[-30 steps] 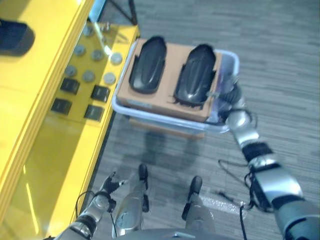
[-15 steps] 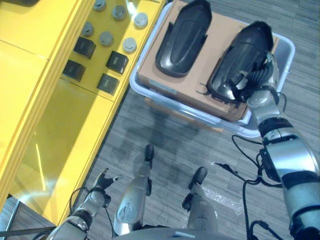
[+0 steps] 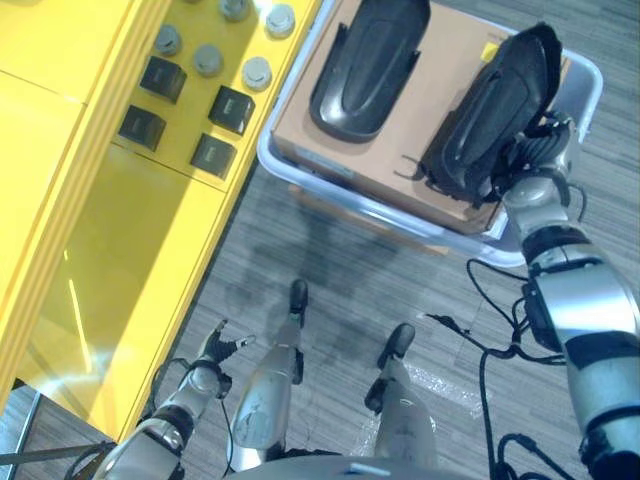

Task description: Move parts from the plastic box to the shelf.

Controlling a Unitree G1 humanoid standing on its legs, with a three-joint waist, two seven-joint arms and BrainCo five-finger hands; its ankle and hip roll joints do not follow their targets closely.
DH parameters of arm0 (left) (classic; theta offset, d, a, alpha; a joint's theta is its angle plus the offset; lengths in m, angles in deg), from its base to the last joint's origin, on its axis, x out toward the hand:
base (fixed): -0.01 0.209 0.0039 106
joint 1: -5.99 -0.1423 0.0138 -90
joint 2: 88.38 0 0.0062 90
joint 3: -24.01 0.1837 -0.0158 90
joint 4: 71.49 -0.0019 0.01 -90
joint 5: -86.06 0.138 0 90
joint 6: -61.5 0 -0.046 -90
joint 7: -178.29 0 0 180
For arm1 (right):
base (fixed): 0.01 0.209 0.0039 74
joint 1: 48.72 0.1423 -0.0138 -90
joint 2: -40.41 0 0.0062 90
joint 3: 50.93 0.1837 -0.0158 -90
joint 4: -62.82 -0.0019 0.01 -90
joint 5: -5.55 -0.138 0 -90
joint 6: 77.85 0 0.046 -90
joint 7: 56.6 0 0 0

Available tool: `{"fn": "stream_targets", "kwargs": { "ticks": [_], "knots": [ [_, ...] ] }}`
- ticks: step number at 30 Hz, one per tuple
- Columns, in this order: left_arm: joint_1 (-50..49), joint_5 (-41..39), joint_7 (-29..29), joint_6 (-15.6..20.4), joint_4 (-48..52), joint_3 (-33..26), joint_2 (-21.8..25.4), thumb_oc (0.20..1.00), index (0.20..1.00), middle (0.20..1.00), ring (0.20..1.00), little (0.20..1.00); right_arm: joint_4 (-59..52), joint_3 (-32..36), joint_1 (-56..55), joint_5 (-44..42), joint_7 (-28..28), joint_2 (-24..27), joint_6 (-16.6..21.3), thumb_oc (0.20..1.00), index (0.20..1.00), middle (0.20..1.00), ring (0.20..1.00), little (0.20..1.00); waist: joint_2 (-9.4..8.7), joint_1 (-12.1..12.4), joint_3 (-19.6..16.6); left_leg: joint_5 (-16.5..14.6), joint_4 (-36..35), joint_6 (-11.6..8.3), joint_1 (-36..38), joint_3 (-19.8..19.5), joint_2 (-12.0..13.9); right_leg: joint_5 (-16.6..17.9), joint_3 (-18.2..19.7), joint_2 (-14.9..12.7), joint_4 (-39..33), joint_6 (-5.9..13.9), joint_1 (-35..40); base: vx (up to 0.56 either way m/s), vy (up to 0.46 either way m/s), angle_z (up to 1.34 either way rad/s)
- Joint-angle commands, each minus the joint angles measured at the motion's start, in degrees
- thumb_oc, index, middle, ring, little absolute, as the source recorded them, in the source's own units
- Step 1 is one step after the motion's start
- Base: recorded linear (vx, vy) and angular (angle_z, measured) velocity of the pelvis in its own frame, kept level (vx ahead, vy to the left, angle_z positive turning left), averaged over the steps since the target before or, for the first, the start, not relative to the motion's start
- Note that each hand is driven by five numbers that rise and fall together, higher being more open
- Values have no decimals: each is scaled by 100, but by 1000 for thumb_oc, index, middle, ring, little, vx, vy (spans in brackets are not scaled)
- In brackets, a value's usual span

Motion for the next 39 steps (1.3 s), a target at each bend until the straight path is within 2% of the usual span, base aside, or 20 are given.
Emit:
{"fn": "stream_targets", "kwargs": {
  "ticks": [1, 9, 11, 12, 13, 15, 17, 20, 21, 22, 25, 27, 28, 29, 31, 37, 39],
  "knots": [
    [116, -83, -120, 16, -215, 213, -120, 1000, 1000, 1000, 1000, 1000, 336, -272, -257, -261, 328, -122, -32, 200, 200, 200, 200, 200, 124, 49, -155, -431, -31, -579, 153, 34, 135, 214, 267, -466, -22, 480, -95, 0, 0, 0],
    [-40, -119, -34, 1, -284, 50, -106, 1000, 1000, 1000, 1000, 1000, 180, -166, -613, -368, 464, -126, -23, 200, 200, 200, 200, 200, 38, -109, -328, -511, -31, -558, 494, 144, 200, 123, 350, -422, -22, 434, 142, -1, -4, -1],
    [-197, -540, 47, 109, -91, -197, -50, 1000, 1000, 1000, 1000, 1000, -159, -231, -590, -309, 482, -14, 20, 200, 200, 200, 200, 200, 22, -144, -362, -522, -31, -557, 665, 218, 238, 83, 432, -399, -22, 386, 244, -34, -47, -19],
    [-320, -939, 85, 207, 94, -421, -32, 1000, 1000, 1000, 1000, 1000, -668, -274, -619, -209, 445, 75, 51, 200, 200, 200, 200, 200, 9, -192, -358, -541, -31, -559, 769, 278, 266, 57, 485, -378, -22, 361, 298, -40, -26, -21],
    [-319, -940, 85, 206, 95, -421, -31, 1000, 1000, 1000, 1000, 1000, -673, -272, -620, -207, 444, 75, 47, 200, 200, 200, 200, 200, 7, -195, -365, -527, -31, -554, 751, 275, 260, 67, 483, -383, -22, 360, 283, -39, -29, -19],
    [-448, -1203, 73, 272, 415, -672, 28, 1000, 1000, 1000, 1000, 1000, -1566, -340, -728, 60, 421, 245, 57, 200, 200, 200, 200, 200, -24, -257, -373, -520, -31, -562, 865, 344, 302, 50, 540, -346, -22, 333, 333, -27, -39, -18],
    [-696, -1681, 120, 395, 1179, -1063, 135, 1000, 1000, 1000, 1000, 1000, -3008, -408, -1097, 597, 488, 615, 30, 200, 200, 200, 200, 200, -77, -340, -433, -528, -31, -586, 1043, 434, 376, -10, 564, -316, -22, 301, 472, -20, -84, -24],
    [-936, -1832, 188, 527, 2359, -1288, 317, 1000, 1000, 1000, 1000, 1000, -4058, -207, -1558, 1161, 563, 1058, -23, 200, 200, 200, 200, 200, -79, -395, -537, -544, -31, -598, 1231, 457, 415, -77, 514, -323, -3, 288, 686, 24, -66, -13],
    [-953, -1832, 187, 514, 2380, -1281, 328, 1000, 1000, 1000, 1000, 1000, -4085, -182, -1592, 1169, 569, 1059, -33, 200, 200, 200, 200, 200, -83, -390, -536, -546, -31, -599, 1243, 455, 415, -80, 511, -323, -4, 288, 700, 52, -46, -5],
    [-1056, -2023, 253, 555, 3257, -1410, 457, 1000, 1000, 1000, 1000, 1000, -4642, 42, -1911, 1398, 588, 1215, -27, 200, 200, 200, 200, 200, -82, -409, -627, -606, -31, -599, 1428, 490, 426, -140, 468, -330, 9, 298, 886, 54, -36, -8],
    [-1174, -2093, 357, 488, 4684, -1585, 719, 1000, 1000, 1000, 1000, 1000, -5558, 401, -2371, 1866, 684, 1367, -54, 200, 200, 200, 200, 200, -120, -418, -823, -667, -31, -578, 1669, 550, 443, -200, 448, -335, 10, 302, 1096, 74, -33, -1],
    [-1156, -2273, 490, 412, 5453, -1603, 870, 1000, 1000, 1000, 1000, 1000, -6006, 441, -2471, 2165, 778, 1471, -69, 200, 200, 200, 200, 200, -167, -427, -964, -719, -31, -573, 1854, 597, 460, -255, 453, -322, 11, 297, 1261, 61, -26, -9],
    [-1156, -2273, 490, 412, 5453, -1603, 870, 1000, 1000, 1000, 1000, 1000, -6006, 441, -2471, 2165, 778, 1471, -69, 200, 200, 200, 200, 200, -167, -427, -964, -719, -31, -573, 1854, 597, 460, -255, 453, -322, 11, 297, 1261, 82, -40, -8],
    [-1068, -2699, 781, 353, 6002, -1510, 1006, 1000, 1000, 1000, 1000, 1000, -6347, 322, -2449, 2424, 969, 1650, -15, 200, 200, 200, 200, 200, -225, -439, -1114, -798, -28, -571, 2046, 654, 476, -319, 459, -305, 14, 307, 1425, 80, -30, -5],
    [-907, -3018, 927, 281, 6222, -1398, 1068, 1000, 1000, 1000, 1000, 1000, -6659, 163, -2409, 2603, 1152, 1762, 39, 200, 200, 200, 200, 200, -289, -474, -1289, -834, -26, -559, 2188, 704, 488, -340, 482, -288, 13, 304, 1523, 103, -29, -3],
    [-15, -4518, 1118, 119, 6456, -494, 659, 1000, 1000, 1000, 1000, 1000, -7330, -158, -2267, 3008, 1421, 2038, 66, 200, 200, 200, 200, 200, -449, -610, -1674, -995, 8, -541, 2621, 793, 528, -497, 549, -213, 67, 285, 1870, 66, -25, -16],
    [67, -4614, 1128, 93, 6408, -440, 613, 1000, 1000, 1000, 1000, 1000, -7359, -141, -2317, 3009, 1415, 2031, 61, 200, 200, 200, 200, 200, -459, -616, -1700, -1020, 8, -534, 2682, 798, 529, -512, 547, -205, 71, 283, 1921, 40, -15, -3]
  ]
}}
